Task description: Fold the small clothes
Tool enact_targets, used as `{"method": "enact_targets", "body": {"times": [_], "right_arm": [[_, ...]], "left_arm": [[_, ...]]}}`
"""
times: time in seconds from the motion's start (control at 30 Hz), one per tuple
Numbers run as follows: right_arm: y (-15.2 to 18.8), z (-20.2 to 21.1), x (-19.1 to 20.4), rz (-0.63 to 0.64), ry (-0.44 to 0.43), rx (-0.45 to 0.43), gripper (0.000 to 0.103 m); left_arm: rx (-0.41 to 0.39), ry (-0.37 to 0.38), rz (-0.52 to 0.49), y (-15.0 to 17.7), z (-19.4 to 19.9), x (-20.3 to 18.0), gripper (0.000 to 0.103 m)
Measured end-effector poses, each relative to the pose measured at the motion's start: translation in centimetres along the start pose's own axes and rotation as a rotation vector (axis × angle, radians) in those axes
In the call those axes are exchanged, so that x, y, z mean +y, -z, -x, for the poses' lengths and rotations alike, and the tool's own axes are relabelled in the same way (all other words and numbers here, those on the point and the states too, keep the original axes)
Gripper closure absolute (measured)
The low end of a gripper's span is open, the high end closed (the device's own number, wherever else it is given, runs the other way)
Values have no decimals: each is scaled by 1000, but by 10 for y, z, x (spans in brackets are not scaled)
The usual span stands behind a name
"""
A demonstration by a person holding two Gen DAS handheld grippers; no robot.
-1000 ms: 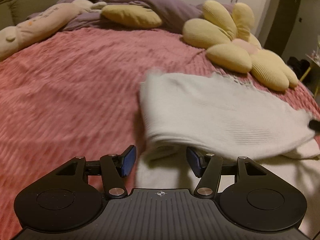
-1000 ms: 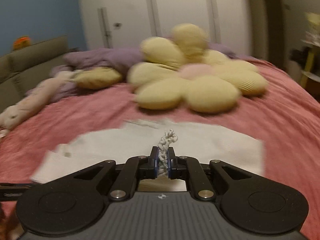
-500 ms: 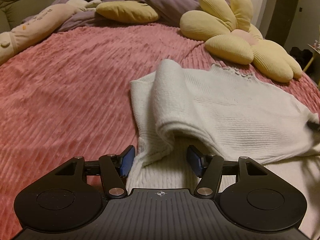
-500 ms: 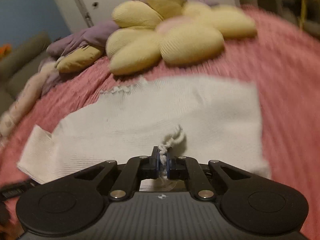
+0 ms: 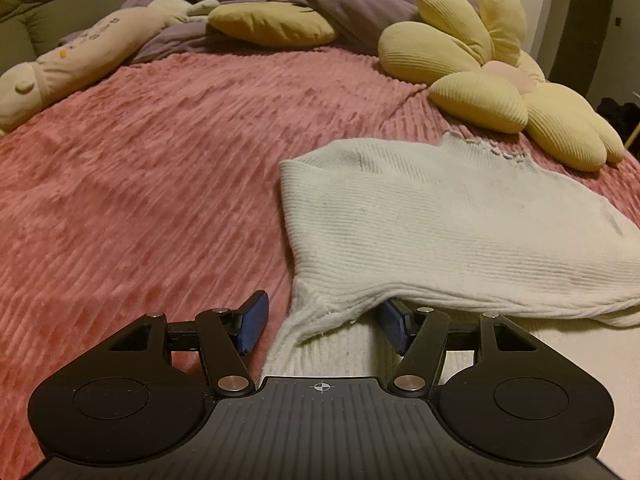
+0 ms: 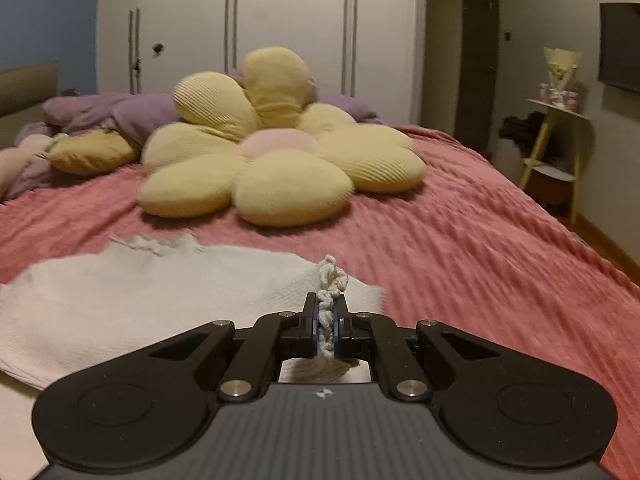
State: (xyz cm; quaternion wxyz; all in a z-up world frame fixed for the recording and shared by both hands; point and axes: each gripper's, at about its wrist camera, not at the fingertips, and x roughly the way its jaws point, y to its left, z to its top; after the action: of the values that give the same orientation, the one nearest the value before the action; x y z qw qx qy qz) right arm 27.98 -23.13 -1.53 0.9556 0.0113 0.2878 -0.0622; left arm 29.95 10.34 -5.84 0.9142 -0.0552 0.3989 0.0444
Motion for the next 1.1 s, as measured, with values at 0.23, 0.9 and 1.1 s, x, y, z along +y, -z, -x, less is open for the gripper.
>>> {"method": "enact_targets", "body": {"times": [0.23,0.9,1.1], "right_arm": [[12,-20,-8,-12,-27,115,97],[10,7,62,70,-261,83,77],[27,-25,83,141,-214,179,85]], "left_arm": [[8,0,-3,0,-1,1,36],[-109,104,-65,-31,26,-39,27],[-55,86,-141,-14,-18,-63,31]]}}
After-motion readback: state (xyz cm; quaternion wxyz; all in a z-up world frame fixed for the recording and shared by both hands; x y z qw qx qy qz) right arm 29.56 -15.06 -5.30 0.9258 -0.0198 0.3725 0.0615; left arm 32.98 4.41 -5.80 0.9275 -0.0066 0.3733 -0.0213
